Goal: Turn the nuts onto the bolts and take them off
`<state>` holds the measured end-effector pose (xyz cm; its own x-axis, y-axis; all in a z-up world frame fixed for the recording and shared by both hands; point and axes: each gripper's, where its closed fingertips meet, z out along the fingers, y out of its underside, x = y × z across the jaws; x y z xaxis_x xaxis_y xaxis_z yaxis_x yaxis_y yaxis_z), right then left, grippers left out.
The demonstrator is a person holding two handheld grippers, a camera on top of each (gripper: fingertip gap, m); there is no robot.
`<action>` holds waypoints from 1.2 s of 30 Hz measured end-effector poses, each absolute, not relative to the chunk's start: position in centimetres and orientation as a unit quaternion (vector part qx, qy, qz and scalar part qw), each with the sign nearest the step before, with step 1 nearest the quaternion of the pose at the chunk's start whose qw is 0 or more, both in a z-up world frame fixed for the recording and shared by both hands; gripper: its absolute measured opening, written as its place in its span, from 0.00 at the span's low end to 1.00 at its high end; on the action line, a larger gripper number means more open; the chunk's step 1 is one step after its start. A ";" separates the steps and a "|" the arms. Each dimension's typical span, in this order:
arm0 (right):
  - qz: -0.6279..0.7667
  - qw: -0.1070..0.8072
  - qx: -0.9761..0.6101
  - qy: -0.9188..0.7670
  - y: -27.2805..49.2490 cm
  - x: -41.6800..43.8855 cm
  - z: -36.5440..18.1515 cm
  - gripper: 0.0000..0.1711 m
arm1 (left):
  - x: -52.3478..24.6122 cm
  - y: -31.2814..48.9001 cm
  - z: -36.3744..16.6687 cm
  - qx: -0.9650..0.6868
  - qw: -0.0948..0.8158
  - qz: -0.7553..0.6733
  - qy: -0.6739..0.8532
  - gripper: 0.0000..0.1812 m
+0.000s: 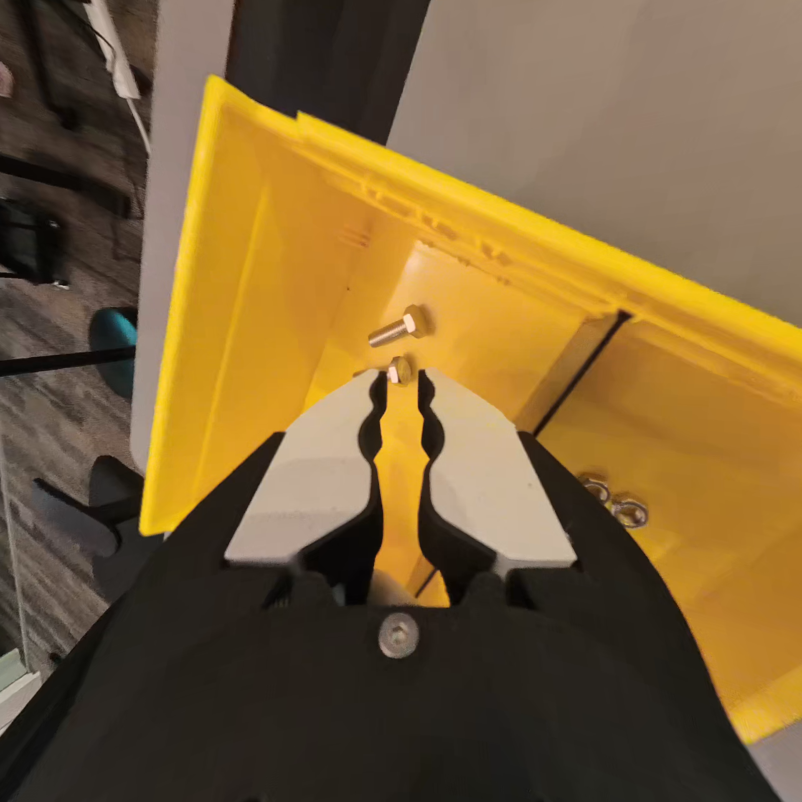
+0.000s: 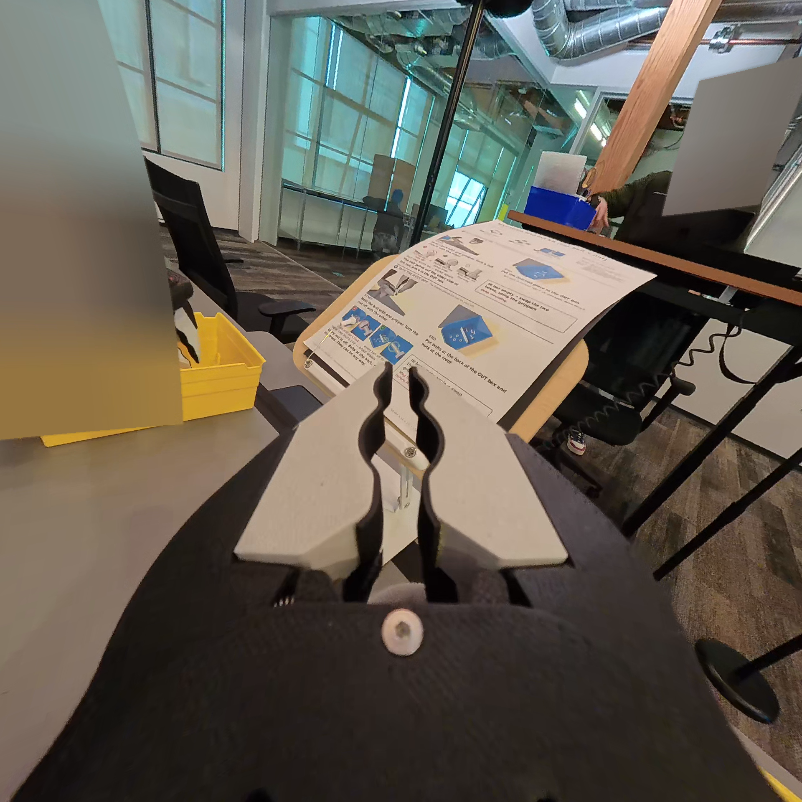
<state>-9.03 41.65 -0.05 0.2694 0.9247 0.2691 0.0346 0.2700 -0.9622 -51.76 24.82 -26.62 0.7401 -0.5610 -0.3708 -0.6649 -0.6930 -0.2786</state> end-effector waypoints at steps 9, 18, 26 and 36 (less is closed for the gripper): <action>0.344 0.611 -0.506 -0.503 42.4 -10.4 -2.0 0.04 | -53.1 25.4 -30.3 -0.919 0.123 0.075 0.367 0.07; 0.339 0.604 -0.512 -0.508 42.6 -10.9 -2.8 0.04 | -53.9 26.2 -31.5 -0.915 0.096 0.099 0.378 0.03; 0.341 0.610 -0.511 -0.500 42.9 -10.2 -2.4 0.04 | -53.9 25.9 -31.9 -0.917 0.098 0.101 0.374 0.07; 0.342 0.604 -0.516 -0.502 43.1 -10.5 -3.0 0.04 | -55.2 24.2 -30.9 -0.932 0.075 0.076 0.347 0.14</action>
<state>-10.45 43.11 -2.96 0.2626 0.9311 0.2533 0.1051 0.2334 -0.9667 -55.24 24.19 -30.87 0.7483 -0.6345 -0.1937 -0.6573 -0.7486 -0.0872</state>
